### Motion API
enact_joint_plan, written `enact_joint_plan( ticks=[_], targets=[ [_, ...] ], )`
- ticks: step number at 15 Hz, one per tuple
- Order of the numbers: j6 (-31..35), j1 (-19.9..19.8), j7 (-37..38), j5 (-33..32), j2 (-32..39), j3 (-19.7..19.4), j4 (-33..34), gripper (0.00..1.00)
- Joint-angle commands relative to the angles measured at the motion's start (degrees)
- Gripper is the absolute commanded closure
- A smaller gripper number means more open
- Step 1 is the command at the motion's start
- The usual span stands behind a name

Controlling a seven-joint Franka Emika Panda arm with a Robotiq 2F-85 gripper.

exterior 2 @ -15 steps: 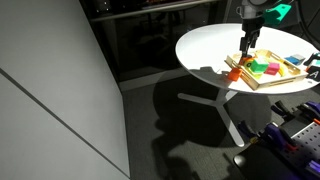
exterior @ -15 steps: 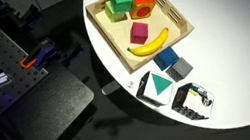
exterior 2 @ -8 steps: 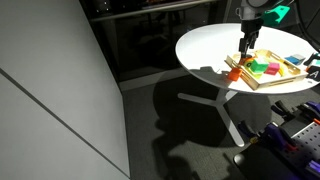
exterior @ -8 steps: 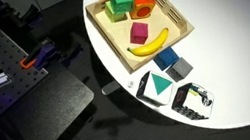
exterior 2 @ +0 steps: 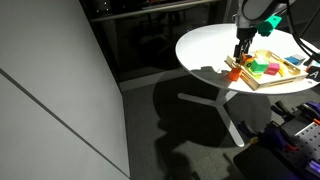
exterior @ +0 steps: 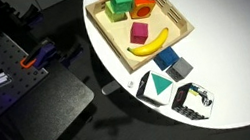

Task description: Put the orange block in the box

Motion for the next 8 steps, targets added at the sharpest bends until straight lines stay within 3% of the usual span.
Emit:
enact_joint_plan(
  ticks=[1,8],
  targets=[
    [2.75,-0.67,-0.78,-1.72,2.05,0.09,-0.01,0.0],
    [5.25,-0.57,-0.8,-5.32,6.22,-0.86,0.31,0.0]
  ],
)
